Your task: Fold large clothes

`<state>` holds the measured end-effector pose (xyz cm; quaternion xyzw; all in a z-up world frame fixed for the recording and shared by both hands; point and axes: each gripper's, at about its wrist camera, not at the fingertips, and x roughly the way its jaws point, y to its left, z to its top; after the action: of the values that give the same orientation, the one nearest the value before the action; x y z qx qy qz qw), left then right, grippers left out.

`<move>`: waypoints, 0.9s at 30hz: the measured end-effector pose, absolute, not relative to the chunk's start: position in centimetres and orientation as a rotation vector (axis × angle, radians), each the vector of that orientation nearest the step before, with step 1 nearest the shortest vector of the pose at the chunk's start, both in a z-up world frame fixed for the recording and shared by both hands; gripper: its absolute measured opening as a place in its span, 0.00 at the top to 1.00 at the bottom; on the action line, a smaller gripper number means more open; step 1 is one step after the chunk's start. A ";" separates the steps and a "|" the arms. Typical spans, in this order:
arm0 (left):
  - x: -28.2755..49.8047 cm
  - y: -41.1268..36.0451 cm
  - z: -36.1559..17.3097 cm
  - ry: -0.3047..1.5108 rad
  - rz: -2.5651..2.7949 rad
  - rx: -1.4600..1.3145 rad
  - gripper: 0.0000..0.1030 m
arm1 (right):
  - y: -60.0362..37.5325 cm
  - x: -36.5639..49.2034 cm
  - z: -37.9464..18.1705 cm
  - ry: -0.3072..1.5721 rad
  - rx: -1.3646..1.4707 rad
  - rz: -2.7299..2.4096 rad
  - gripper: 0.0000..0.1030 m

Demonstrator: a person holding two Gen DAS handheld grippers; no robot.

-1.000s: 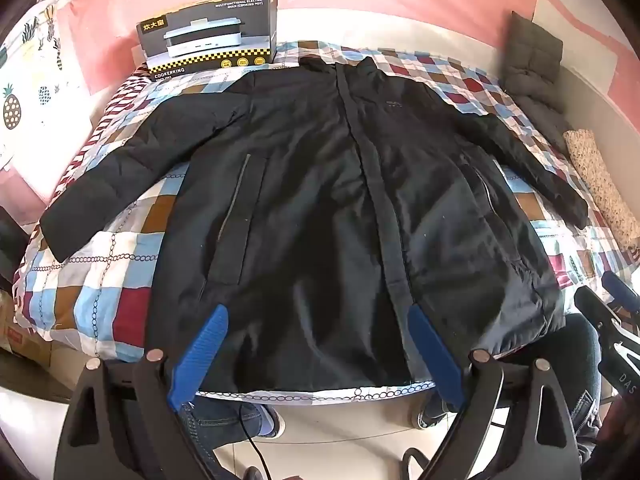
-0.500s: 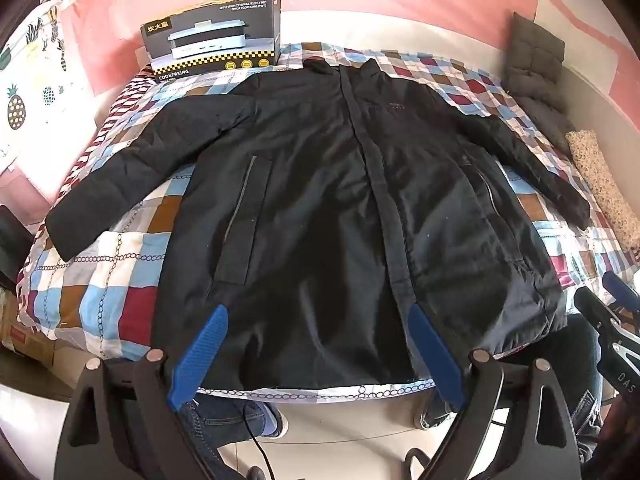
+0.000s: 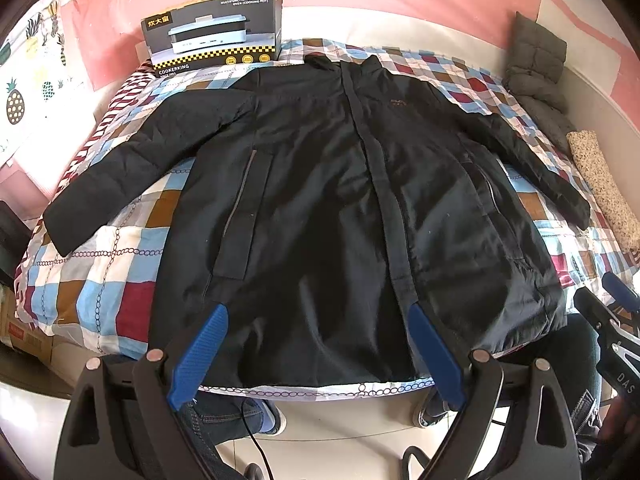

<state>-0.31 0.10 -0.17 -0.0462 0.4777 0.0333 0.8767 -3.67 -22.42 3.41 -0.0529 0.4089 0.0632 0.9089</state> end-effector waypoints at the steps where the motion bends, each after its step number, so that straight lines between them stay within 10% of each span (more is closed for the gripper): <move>1: -0.3 0.1 -0.2 0.997 0.070 -0.097 0.10 | -22.4 -3.7 3.4 0.844 -0.110 0.130 0.27; 27: -0.4 0.1 -0.6 1.005 0.065 -0.105 0.10 | -22.1 -3.8 3.3 0.851 -0.119 0.133 0.27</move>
<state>-0.40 0.12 -0.62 -0.0503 0.4812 0.0314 0.8746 -3.76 -22.09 3.29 -0.0576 0.4122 0.0643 0.9070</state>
